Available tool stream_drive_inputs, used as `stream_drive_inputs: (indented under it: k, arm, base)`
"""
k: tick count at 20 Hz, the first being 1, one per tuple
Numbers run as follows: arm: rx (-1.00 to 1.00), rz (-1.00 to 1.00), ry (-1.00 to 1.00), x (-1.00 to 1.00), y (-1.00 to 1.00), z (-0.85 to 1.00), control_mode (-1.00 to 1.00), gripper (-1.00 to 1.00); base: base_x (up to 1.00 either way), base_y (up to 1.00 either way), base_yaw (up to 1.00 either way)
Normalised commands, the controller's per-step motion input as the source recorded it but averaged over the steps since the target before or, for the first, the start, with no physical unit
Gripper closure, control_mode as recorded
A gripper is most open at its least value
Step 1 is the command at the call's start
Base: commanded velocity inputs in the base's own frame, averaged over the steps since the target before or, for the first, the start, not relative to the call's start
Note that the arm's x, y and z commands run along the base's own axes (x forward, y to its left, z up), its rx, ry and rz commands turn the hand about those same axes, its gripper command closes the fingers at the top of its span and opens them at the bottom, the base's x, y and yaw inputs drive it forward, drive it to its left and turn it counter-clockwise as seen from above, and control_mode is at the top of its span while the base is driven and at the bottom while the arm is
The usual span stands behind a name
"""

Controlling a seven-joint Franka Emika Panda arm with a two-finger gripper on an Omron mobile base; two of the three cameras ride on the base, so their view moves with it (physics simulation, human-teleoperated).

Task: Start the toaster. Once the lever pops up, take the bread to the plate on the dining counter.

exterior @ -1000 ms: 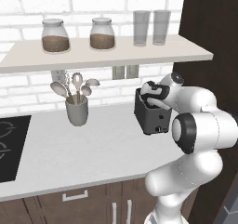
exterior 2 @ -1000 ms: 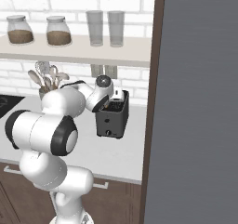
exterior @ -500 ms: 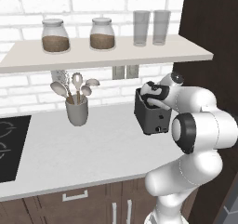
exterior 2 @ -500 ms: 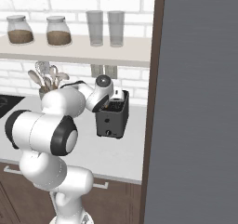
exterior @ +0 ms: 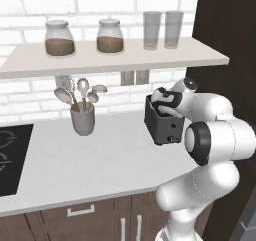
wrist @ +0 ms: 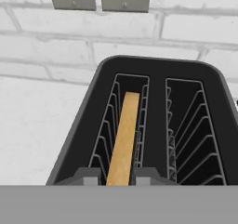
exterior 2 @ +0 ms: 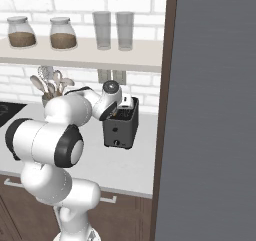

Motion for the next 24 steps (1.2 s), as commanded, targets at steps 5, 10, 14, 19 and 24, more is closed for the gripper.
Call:
stream_drive_inputs:
  k: [5, 10, 14, 19, 24]
  arm:
    - [0.00, 0.00, 0.00, 0.00, 0.00, 0.00, -1.00, 1.00]
    - [0.00, 0.00, -0.02, -0.12, 0.00, 0.00, -1.00, 1.00]
    - [0.01, 0.00, -0.08, -0.25, 0.00, 0.00, -1.00, 1.00]
    - [0.01, 0.00, -0.07, -0.14, 0.00, 0.00, -1.00, 1.00]
    - [0.00, 0.00, -0.06, -0.02, 0.00, 0.17, -1.00, 1.00]
  base:
    - [0.00, 0.00, 0.00]
    - [0.00, 0.00, 0.00]
    - [0.00, 0.00, 0.00]
    - [0.00, 0.00, 0.00]
    - [0.00, 0.00, 0.00]
